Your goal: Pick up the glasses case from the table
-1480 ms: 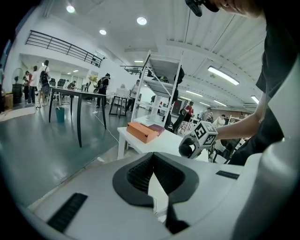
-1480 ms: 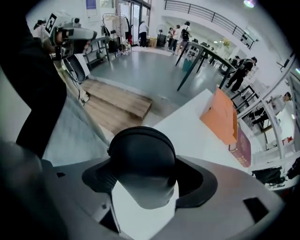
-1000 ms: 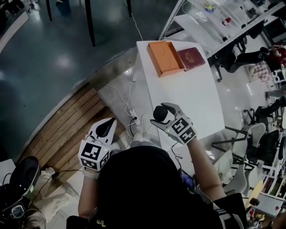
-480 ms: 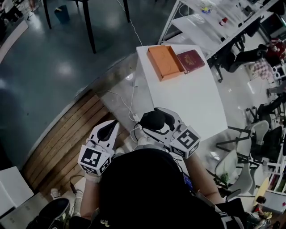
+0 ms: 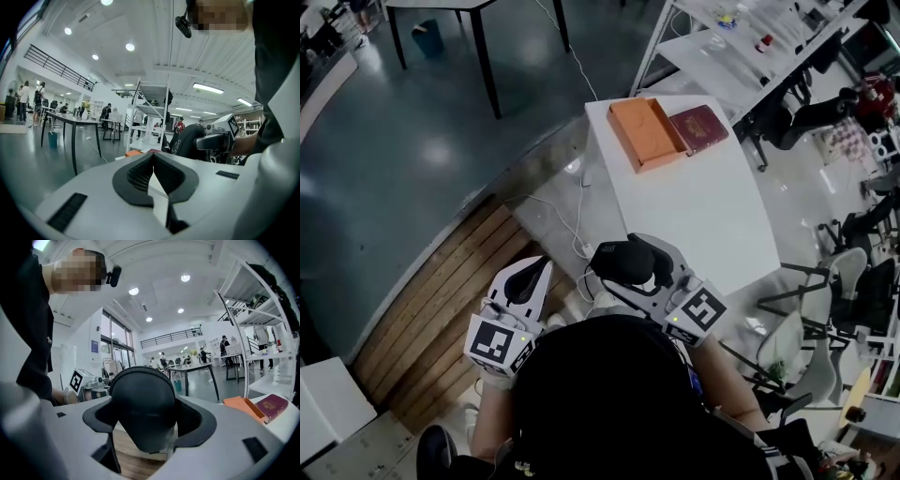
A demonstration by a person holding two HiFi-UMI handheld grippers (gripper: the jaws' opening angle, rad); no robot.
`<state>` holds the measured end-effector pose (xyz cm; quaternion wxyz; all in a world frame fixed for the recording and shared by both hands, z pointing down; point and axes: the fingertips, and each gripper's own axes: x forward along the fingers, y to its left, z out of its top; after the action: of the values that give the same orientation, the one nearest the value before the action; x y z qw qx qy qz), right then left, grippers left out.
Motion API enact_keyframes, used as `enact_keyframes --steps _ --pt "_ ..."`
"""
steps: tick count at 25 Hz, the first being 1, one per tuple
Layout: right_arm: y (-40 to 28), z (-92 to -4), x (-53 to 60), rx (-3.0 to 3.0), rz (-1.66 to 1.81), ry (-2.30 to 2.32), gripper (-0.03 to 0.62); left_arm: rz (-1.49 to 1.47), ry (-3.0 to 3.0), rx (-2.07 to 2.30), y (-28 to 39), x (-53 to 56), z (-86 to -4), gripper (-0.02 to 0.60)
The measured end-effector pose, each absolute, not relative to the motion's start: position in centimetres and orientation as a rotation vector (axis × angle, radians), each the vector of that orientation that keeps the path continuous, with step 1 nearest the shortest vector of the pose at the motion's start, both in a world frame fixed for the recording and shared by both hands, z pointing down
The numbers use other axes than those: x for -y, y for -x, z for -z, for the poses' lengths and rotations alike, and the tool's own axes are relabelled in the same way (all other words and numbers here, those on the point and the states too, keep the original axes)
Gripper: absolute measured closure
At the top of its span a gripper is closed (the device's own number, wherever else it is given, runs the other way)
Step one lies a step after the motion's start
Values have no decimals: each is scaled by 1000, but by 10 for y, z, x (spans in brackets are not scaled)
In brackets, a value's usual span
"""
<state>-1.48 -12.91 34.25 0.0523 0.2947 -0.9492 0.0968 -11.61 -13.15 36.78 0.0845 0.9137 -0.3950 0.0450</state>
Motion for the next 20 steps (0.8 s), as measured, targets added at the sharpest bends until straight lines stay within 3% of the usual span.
enact_keyframes --steps 20 --pt "-11 -350 130 2835 -339 -1073 223 -158 -2726 1148 116 126 -373 563"
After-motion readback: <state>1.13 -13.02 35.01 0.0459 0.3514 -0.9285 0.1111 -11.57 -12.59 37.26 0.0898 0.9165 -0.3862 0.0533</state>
